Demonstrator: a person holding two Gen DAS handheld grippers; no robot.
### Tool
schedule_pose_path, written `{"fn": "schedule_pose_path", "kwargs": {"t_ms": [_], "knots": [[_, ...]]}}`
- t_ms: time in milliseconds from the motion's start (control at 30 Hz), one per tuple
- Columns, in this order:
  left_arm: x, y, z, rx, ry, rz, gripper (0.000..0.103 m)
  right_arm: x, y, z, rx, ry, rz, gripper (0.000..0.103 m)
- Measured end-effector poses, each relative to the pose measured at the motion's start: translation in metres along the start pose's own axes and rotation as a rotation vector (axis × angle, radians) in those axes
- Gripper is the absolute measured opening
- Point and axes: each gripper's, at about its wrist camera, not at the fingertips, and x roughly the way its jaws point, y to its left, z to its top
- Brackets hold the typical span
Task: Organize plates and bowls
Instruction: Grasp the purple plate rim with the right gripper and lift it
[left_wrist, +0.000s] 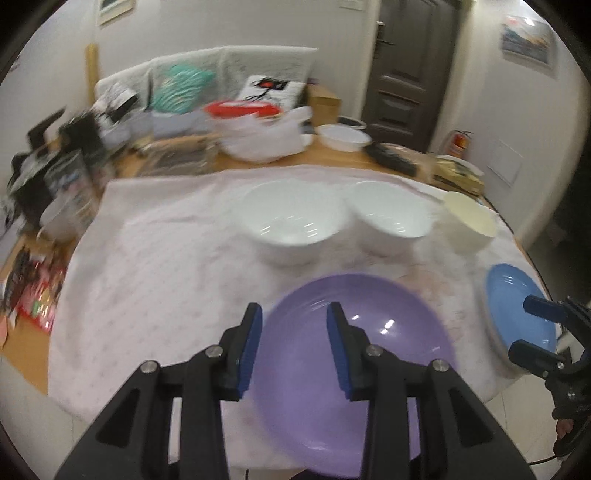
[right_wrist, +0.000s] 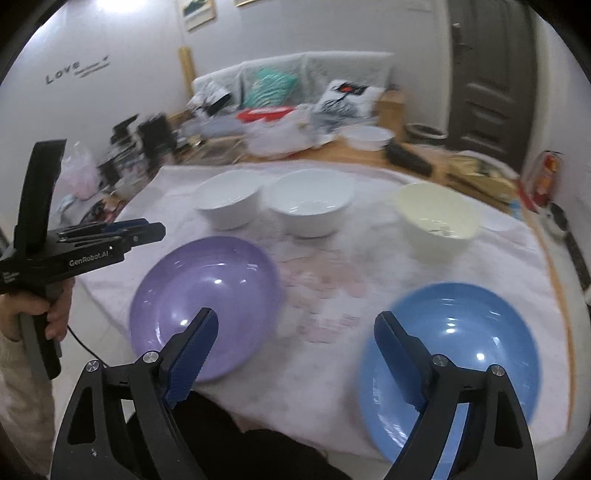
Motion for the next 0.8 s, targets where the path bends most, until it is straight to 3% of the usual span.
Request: {"fn": "schedule_pose_path", "kwargs": {"t_ms": [67, 167, 467, 800], "knots": [[0.004, 0.016, -0.009, -0.029, 0.015, 0.003, 0.033, 0.011, 0.009, 0.000, -0.012, 0.029, 0.010, 0.068], [0.014, 0.034, -0.022, -0.063, 0.039, 0.000, 0.033, 0.032, 0.020, -0.002, -0.022, 0.080, 0.027, 0.061], [0.044, 0.040, -0.046, -0.098, 0.095, -0.037, 0.032, 0.068, 0.039, -0.012, -0.060, 0.176, 0.004, 0.053], [0.056, 0.038, -0.048, -0.090, 0.102, -0.070, 0.012, 0.087, 0.030, -0.010, -0.032, 0.245, -0.038, 0.032]]}}
